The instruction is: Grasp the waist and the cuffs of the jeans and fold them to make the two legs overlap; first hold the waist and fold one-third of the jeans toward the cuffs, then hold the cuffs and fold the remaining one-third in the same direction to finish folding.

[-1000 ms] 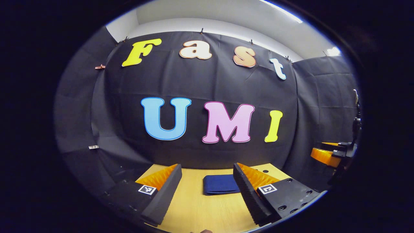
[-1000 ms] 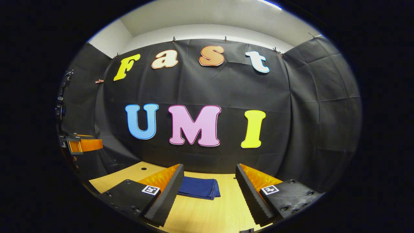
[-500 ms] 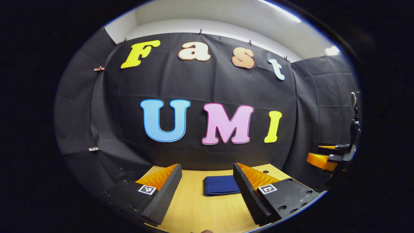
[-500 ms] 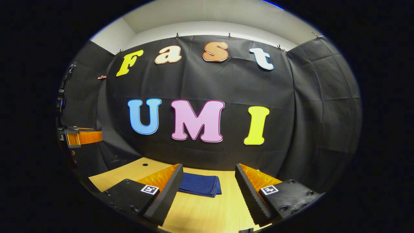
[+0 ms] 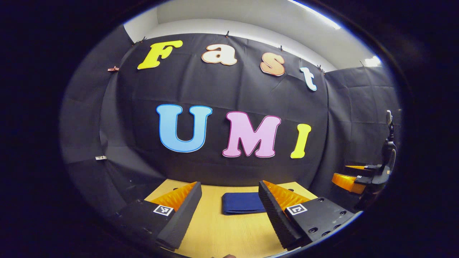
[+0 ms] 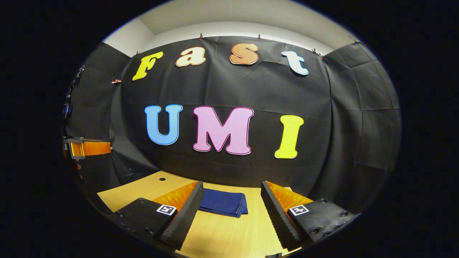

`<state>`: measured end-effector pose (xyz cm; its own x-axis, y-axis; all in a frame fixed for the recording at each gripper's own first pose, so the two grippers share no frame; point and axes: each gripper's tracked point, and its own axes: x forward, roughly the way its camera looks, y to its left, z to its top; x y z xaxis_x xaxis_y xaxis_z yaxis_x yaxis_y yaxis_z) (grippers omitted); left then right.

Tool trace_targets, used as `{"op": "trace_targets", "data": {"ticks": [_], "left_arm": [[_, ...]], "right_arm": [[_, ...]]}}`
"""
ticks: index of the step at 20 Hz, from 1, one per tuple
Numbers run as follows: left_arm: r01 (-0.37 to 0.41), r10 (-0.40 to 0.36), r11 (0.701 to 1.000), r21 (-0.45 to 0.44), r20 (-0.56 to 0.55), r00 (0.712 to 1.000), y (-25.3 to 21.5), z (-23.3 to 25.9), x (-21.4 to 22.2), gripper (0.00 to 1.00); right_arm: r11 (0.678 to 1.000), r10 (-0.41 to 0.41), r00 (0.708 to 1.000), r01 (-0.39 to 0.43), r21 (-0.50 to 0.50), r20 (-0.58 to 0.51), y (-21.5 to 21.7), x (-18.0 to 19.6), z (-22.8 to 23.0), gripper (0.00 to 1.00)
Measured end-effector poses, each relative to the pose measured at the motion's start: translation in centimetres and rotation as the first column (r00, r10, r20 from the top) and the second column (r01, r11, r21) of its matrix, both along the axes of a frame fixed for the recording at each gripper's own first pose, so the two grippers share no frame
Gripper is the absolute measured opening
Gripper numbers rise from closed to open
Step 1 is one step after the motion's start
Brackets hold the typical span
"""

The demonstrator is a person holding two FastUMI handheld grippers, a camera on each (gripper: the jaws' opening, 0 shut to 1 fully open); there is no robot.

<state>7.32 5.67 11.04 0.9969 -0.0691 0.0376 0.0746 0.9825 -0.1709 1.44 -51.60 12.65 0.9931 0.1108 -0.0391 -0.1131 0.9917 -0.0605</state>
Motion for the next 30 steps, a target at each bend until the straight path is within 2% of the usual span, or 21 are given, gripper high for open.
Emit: {"op": "trace_targets", "data": {"ticks": [2, 8, 9, 11, 18, 19, 21, 30], "left_arm": [[-0.004, 0.005, 1.0, -0.018, 0.009, 1.0, 0.4, 0.2, -0.1, 0.99], [-0.031, 0.03, 0.999, 0.038, 0.017, 0.999, 0.6, 0.3, -0.1, 0.99], [-0.032, 0.031, 0.999, 0.038, 0.017, 0.999, 0.4, 0.3, -0.2, 0.99], [-0.027, 0.027, 0.999, 0.041, 0.009, 1.0, 0.2, -0.3, -0.1, 0.99], [-0.029, 0.03, 0.999, 0.03, -0.012, 0.999, 0.2, -1.1, 0.3, 0.99], [-0.027, 0.028, 0.999, 0.025, -0.016, 0.999, 0.1, -1.3, 0.3, 0.99], [-0.025, 0.026, 0.999, 0.022, -0.021, 0.999, 0.1, -1.4, 0.3, 0.99], [-0.027, 0.028, 0.999, 0.036, -0.029, 0.999, 0.0, -1.6, 0.4, 0.99]], "right_arm": [[1.0, 0.003, 1.0, -0.003, -0.011, 0.01, -0.1, -0.1, 0.3, 0.97], [1.0, -0.002, 1.0, 0.002, 0.008, 0.024, -0.2, 0.2, 0.9, 0.96], [1.0, -0.007, 1.0, 0.007, 0.008, 0.028, -0.6, 0.1, 1.1, 0.93], [1.0, -0.011, 0.999, 0.011, 0.01, 0.03, -0.9, 0.1, 1.1, 0.97], [1.0, -0.023, 1.0, 0.023, 0.003, -0.003, -1.5, -0.3, -0.2, 0.97], [1.0, -0.022, 1.0, 0.022, -0.003, -0.006, -1.5, -0.4, -0.4, 0.93], [1.0, -0.02, 1.0, 0.02, -0.014, -0.009, -1.5, -0.5, -0.6, 0.97], [1.0, 0.012, 1.0, -0.012, -0.013, -0.019, -0.7, -0.5, -0.9, 0.97]]}}
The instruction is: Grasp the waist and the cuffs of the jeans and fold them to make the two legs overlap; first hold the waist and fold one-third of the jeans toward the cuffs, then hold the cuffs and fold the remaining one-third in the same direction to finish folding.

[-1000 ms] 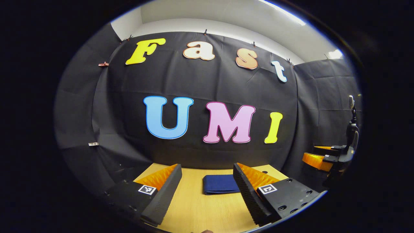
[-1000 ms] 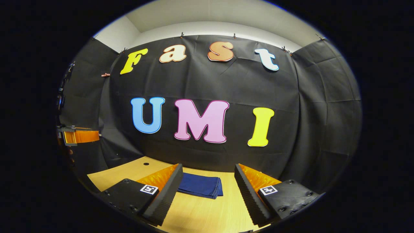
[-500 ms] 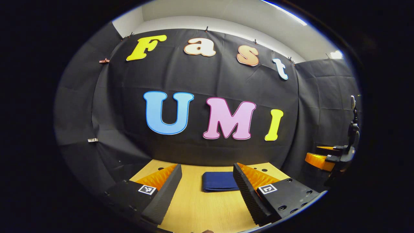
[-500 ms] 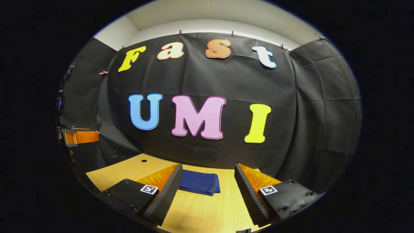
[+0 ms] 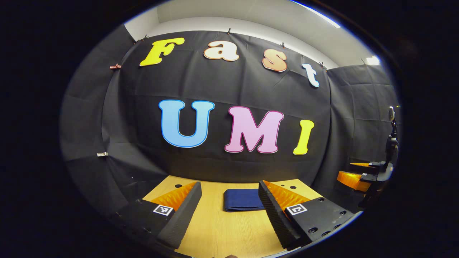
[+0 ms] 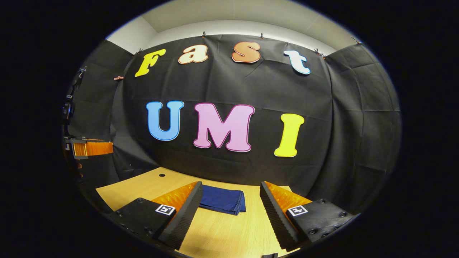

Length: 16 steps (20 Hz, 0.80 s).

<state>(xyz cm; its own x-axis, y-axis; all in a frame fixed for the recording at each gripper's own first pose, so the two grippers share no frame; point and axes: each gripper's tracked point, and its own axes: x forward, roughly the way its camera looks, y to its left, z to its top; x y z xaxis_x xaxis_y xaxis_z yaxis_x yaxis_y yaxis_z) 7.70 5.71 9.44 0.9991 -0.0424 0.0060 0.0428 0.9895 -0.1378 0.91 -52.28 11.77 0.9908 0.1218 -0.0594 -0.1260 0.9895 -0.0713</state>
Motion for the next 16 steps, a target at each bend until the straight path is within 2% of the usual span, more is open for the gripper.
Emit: {"op": "trace_targets", "data": {"ticks": [11, 15, 16], "left_arm": [[0.003, -0.003, 1.0, 0.028, -0.006, 1.0, -0.5, 0.4, 0.0, 0.99], [-0.024, 0.023, 0.998, 0.055, 0.009, 1.0, -0.4, 1.4, -0.1, 0.99], [-0.031, 0.03, 0.997, 0.065, 0.021, 0.999, -0.2, 1.9, -0.2, 0.99]], "right_arm": [[1.0, 0.021, 1.0, -0.021, 0.0, 0.007, 0.8, 0.7, 0.3, 0.97], [0.999, 0.032, 0.999, -0.032, -0.011, -0.003, 0.9, 1.0, 0.1, 0.94], [0.999, 0.043, 0.999, -0.043, -0.012, -0.011, 1.3, 1.2, 0.0, 0.96]]}}
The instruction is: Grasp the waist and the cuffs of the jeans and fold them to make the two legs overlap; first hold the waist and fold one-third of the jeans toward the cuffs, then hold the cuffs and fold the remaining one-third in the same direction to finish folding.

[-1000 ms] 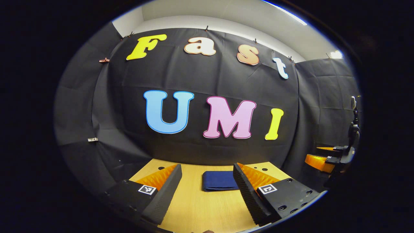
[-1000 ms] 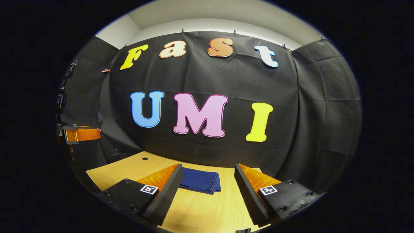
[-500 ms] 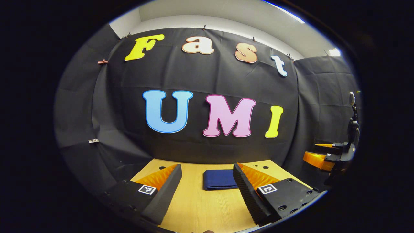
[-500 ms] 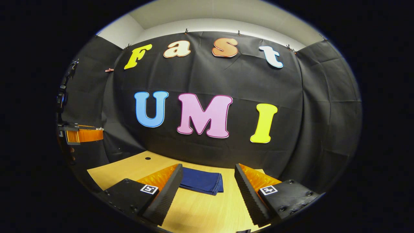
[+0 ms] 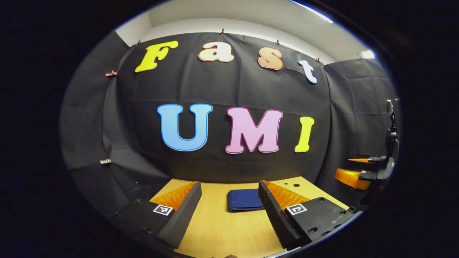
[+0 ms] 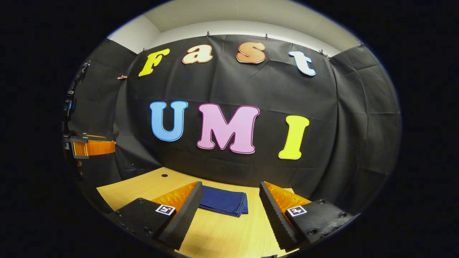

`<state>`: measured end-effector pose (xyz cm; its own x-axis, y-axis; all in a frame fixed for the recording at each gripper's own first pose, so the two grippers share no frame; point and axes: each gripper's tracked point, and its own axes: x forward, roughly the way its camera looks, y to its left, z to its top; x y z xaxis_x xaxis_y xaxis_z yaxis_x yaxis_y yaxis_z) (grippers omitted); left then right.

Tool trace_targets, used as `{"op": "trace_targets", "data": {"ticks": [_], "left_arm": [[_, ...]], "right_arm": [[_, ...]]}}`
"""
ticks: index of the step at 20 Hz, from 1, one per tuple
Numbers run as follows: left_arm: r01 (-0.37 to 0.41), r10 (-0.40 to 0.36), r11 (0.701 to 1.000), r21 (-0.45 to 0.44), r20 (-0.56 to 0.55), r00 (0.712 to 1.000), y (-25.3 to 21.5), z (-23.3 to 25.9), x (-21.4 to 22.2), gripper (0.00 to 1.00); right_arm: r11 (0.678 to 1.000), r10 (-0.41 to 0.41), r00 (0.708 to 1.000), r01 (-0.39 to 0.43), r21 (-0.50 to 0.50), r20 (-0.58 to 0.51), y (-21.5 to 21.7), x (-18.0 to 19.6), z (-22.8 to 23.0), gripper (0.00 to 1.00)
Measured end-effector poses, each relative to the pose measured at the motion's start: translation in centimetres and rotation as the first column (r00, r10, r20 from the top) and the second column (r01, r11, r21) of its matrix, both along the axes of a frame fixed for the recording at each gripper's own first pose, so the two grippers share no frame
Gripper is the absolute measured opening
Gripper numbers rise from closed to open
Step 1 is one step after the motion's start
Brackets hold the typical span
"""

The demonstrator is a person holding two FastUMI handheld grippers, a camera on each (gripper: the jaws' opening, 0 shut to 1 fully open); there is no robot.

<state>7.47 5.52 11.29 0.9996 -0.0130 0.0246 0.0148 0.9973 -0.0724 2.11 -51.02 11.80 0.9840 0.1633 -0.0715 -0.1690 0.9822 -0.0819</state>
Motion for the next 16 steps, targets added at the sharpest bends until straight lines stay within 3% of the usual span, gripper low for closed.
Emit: {"op": "trace_targets", "data": {"ticks": [4, 10, 16], "left_arm": [[-0.03, 0.03, 0.999, 0.033, 0.003, 1.0, -0.1, 0.2, -1.0, 0.98], [-0.052, 0.053, 0.999, 0.014, -0.018, 0.998, 0.1, -0.2, -1.7, 0.98], [-0.064, 0.065, 0.997, 0.033, -0.022, 0.998, 0.7, -0.2, -2.0, 0.98]], "right_arm": [[0.999, 0.035, 0.999, -0.035, 0.008, -0.007, 1.5, 1.0, 0.4, 0.96], [0.996, 0.087, 0.996, -0.087, -0.002, -0.014, 3.5, 1.2, -0.1, 0.96], [0.995, 0.097, 0.995, -0.096, 0.001, -0.03, 4.0, 1.4, -0.6, 0.96]]}}
